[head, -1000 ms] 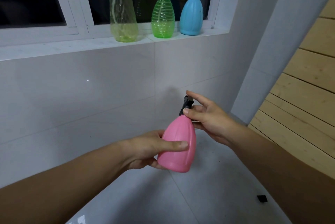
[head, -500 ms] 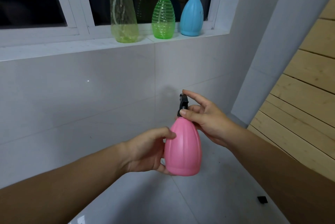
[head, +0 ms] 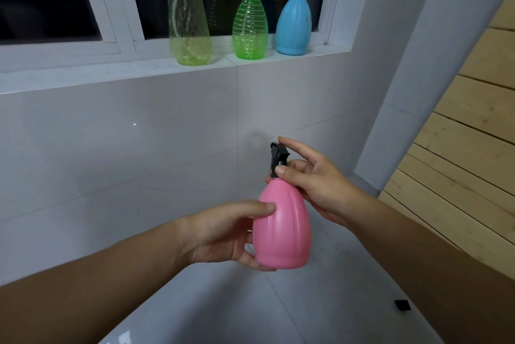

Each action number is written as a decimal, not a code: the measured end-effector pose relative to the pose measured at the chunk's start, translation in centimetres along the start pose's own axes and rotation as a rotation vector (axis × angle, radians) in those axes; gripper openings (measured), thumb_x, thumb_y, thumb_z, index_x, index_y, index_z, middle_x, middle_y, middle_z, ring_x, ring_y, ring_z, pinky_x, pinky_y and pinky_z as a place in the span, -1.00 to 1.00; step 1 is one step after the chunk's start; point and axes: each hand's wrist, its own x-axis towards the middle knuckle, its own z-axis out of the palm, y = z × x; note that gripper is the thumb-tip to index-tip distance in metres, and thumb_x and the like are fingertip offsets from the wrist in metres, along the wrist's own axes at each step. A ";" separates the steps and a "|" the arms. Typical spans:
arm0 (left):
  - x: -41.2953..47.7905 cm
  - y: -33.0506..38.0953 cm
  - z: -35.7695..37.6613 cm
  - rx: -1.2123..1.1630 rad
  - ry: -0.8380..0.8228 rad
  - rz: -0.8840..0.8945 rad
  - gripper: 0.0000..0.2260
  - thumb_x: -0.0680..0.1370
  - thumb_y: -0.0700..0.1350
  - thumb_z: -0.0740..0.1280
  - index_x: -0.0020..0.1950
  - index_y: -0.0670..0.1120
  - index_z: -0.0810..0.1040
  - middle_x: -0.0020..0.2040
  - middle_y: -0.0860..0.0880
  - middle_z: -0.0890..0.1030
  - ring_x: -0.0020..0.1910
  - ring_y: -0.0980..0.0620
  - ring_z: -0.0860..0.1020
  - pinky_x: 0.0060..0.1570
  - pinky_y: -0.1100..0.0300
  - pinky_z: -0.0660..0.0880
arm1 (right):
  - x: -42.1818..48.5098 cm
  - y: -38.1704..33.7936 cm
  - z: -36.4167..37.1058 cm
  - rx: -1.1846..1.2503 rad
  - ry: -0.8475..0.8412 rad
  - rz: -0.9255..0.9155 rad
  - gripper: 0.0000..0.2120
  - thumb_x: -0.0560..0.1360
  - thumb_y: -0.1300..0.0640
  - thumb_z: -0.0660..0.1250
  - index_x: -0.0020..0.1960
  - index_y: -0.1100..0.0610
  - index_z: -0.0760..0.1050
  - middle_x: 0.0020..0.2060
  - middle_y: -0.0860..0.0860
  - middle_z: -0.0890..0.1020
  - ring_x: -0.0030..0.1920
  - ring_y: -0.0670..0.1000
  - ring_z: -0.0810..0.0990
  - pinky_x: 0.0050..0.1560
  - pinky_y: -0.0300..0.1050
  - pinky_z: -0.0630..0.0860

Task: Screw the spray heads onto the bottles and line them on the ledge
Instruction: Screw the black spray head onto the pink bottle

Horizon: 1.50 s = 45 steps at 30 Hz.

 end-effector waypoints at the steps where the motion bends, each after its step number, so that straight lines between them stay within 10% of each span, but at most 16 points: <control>1: 0.1 -0.1 0.1 0.045 0.043 0.008 -0.29 0.34 0.13 0.56 0.43 -0.12 0.55 0.33 -0.24 0.62 0.19 -0.15 0.64 0.10 -0.19 0.64 | -0.1 -0.1 0.0 0.005 0.003 0.009 -0.46 0.49 0.26 0.41 0.39 -0.08 0.42 0.06 0.44 0.59 0.17 0.39 0.59 0.27 0.31 0.49; 4: 0.1 0.0 0.4 0.117 0.072 -0.010 -0.33 0.27 0.24 0.57 0.31 -0.01 0.63 0.12 -0.07 0.72 0.10 -0.05 0.68 0.02 -0.04 0.65 | -0.2 -0.2 -0.2 0.032 0.001 0.042 -0.47 0.51 0.30 0.37 0.40 -0.07 0.40 0.11 0.38 0.62 0.18 0.33 0.61 0.26 0.25 0.51; 10: 0.4 -0.1 0.0 0.051 0.032 0.010 -0.37 0.39 0.19 0.51 0.40 -0.03 0.60 0.40 -0.15 0.63 0.40 -0.18 0.58 0.44 -0.32 0.41 | -0.2 -0.5 0.3 0.151 -0.059 0.043 -0.62 0.52 0.35 0.33 0.30 0.12 0.46 0.01 0.31 0.68 0.06 0.23 0.69 0.17 0.10 0.59; 28: 0.0 0.4 1.6 0.252 0.394 0.162 -0.41 0.29 0.25 0.55 0.27 0.08 0.58 0.21 -0.05 0.68 0.14 -0.08 0.68 -0.10 -0.02 0.66 | 0.3 0.6 0.4 0.021 0.064 -0.021 -0.88 0.51 0.31 0.36 0.01 0.25 0.64 -0.07 0.19 0.73 -0.07 0.08 0.69 0.04 -0.09 0.62; 36: 0.1 1.2 1.6 0.150 0.303 0.193 -0.41 0.36 0.30 0.48 0.34 0.12 0.57 0.26 -0.07 0.67 0.18 -0.06 0.68 0.03 -0.06 0.68 | 0.2 -0.4 0.9 -0.091 0.094 -0.009 -0.87 0.49 0.08 0.43 0.04 -0.01 0.59 -0.12 -0.05 0.70 -0.13 -0.11 0.68 -0.11 -0.24 0.55; 42: -0.8 1.3 0.6 0.123 0.193 0.188 -0.57 0.45 0.06 0.42 0.32 0.07 0.65 0.30 -0.15 0.63 0.24 -0.08 0.61 0.27 -0.25 0.55 | -0.3 -0.1 -0.5 0.147 -0.051 0.078 -0.62 0.41 0.11 0.41 0.20 0.21 0.57 -0.02 0.06 0.70 -0.06 0.00 0.64 0.07 -0.05 0.56; 45: -1.2 1.3 0.6 0.241 0.171 0.223 -0.60 0.46 0.04 0.47 0.31 0.17 0.64 0.24 -0.03 0.71 0.19 -0.02 0.68 0.23 -0.07 0.62 | -0.2 0.1 0.0 0.200 -0.044 0.049 -0.83 0.50 0.24 0.33 0.06 0.18 0.61 -0.10 0.09 0.72 -0.13 0.01 0.66 0.01 -0.09 0.61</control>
